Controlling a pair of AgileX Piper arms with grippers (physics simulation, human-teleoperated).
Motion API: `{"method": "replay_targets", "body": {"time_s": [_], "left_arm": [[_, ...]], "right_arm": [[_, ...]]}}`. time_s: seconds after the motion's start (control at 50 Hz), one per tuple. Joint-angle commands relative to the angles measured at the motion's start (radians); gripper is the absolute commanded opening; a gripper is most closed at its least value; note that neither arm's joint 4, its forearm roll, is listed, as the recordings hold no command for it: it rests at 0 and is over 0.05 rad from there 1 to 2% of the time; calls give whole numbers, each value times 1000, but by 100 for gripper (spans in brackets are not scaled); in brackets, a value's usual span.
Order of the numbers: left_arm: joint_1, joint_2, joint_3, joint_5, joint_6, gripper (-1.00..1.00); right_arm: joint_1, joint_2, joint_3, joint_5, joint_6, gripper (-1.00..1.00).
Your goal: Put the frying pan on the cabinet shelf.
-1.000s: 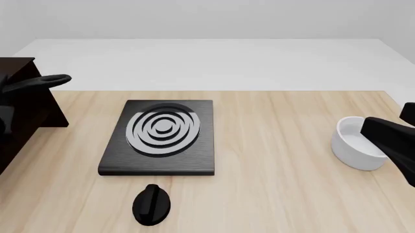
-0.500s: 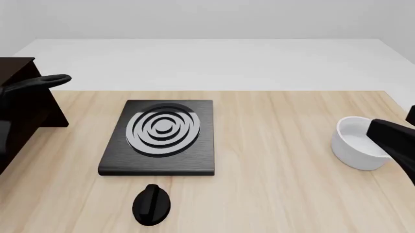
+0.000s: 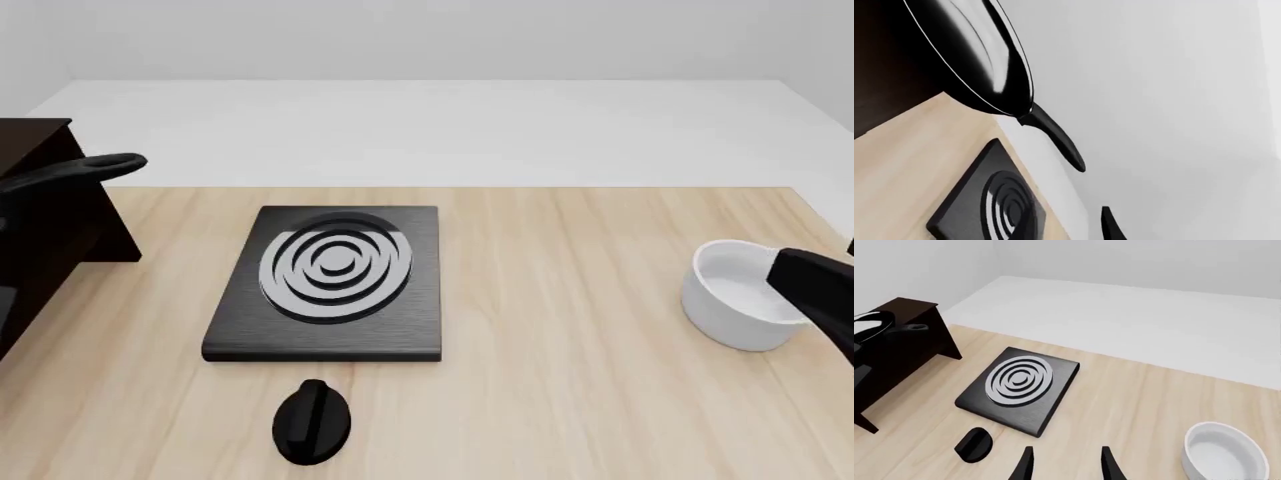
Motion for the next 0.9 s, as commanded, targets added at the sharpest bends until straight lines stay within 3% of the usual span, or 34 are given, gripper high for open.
{"method": "replay_targets", "body": {"time_s": [0.02, 0.14, 0.36, 0.4, 0.64, 0.74, 0.8, 0.86, 0.9], "left_arm": [[-35, -134, -29, 194, 93, 100], [-40, -145, -79, 253, 140, 100], [-51, -113, -215, 365, 293, 100], [-64, -128, -210, 377, 274, 100], [-70, -83, -294, 445, 385, 100], [-78, -64, -350, 492, 454, 100], [-72, -34, -398, 521, 545, 100], [-98, -52, -403, 549, 537, 100], [-97, -40, -428, 570, 583, 100]], "right_arm": [[-15, -24, -4, 12, 9, 100], [-16, -28, -9, 18, 10, 100], [-18, -51, 7, 20, 24, 100], [-20, -56, 11, 20, 26, 100], [-32, -84, 22, 30, 40, 100], [-42, -97, 29, 39, 42, 100], [-45, -104, 28, 42, 46, 100], [-45, -109, 33, 41, 49, 100], [-45, -113, 37, 41, 50, 100]]}}
